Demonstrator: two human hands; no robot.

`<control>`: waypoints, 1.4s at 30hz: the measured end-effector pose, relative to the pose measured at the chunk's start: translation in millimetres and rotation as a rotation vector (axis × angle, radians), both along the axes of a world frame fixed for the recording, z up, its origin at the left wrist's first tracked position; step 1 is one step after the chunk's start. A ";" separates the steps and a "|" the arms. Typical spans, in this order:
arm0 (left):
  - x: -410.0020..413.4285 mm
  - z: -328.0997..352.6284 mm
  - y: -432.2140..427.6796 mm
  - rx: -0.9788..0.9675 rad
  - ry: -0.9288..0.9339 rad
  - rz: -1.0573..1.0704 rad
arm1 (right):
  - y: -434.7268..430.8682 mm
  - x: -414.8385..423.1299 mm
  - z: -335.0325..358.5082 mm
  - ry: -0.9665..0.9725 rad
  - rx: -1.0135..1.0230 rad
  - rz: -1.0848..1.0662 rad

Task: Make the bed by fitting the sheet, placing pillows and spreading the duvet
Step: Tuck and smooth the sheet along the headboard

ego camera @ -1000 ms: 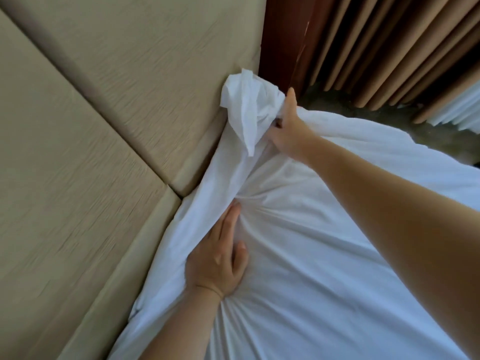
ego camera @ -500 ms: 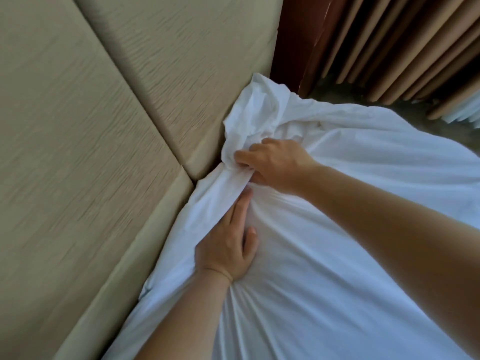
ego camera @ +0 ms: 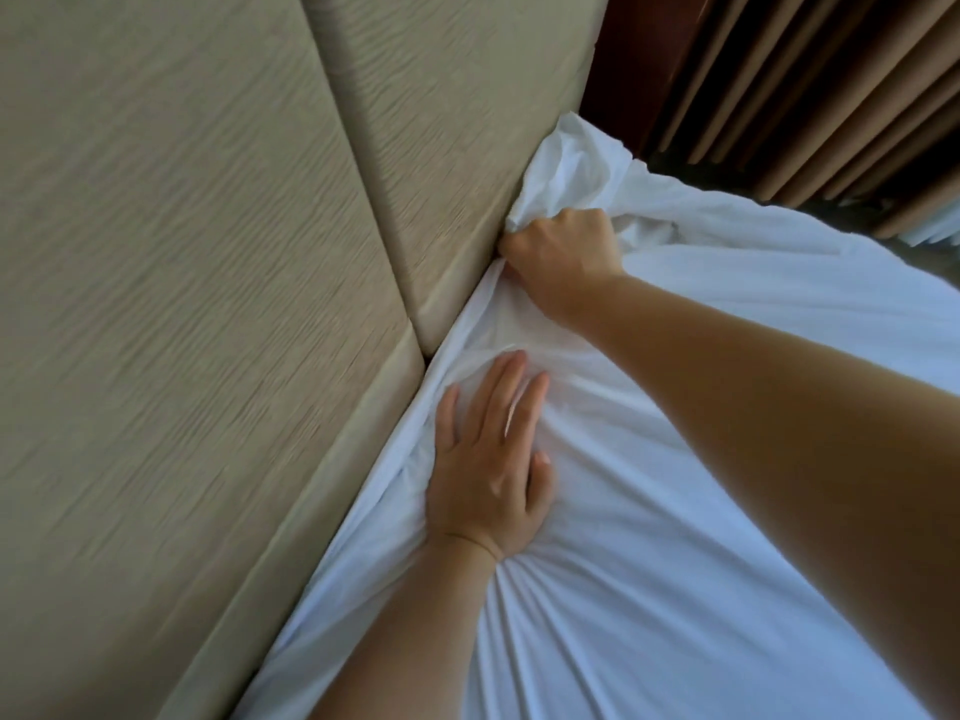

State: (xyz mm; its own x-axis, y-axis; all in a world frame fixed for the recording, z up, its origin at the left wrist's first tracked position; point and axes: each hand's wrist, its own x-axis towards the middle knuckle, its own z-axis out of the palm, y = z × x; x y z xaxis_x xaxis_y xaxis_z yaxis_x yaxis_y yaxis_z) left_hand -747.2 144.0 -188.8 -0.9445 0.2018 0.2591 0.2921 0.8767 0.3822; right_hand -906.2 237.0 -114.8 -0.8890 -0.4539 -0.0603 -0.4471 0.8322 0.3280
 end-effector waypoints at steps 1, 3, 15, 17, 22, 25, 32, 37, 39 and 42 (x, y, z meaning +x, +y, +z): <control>-0.2 -0.1 0.2 0.002 0.008 0.008 | -0.7 0.6 -5.6 -0.009 -0.021 -0.021; -1.2 -1.7 0.6 0.009 0.012 0.032 | 2.2 -0.2 -15.2 -0.016 -0.092 -0.058; -3.2 1.7 -1.0 0.062 -0.026 0.052 | 53.5 53.7 18.2 -0.263 -0.070 -0.273; -2.1 3.2 -0.5 0.055 -0.021 0.048 | 46.4 43.6 23.4 -0.280 0.036 -0.220; -2.2 5.0 0.8 0.043 -0.011 0.047 | 41.7 16.2 41.7 -0.075 0.060 -0.172; -1.9 3.6 1.0 0.034 -0.003 0.049 | 40.3 1.1 45.1 -0.006 0.084 -0.094; -5.0 -2.4 0.9 -0.028 0.005 0.086 | 43.0 3.0 -7.6 0.039 -0.262 -0.331; -9.0 -2.6 0.8 -0.051 -0.025 0.143 | 28.0 44.8 -30.6 0.140 -0.766 -0.444; -9.9 -2.7 1.4 -0.062 -0.011 0.155 | 19.8 89.5 -40.0 0.162 -0.755 -0.343; -13.1 -1.3 1.7 -0.082 -0.007 0.162 | 20.5 146.4 -49.6 0.131 -0.784 -0.329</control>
State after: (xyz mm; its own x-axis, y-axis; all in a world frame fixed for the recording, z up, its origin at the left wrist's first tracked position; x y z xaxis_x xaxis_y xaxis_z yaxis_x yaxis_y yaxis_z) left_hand -760.3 145.6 -190.1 -0.9681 0.0669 0.2416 0.1421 0.9404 0.3090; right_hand -759.8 257.4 -164.4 -0.9606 -0.0398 0.2751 -0.1423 0.9206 -0.3636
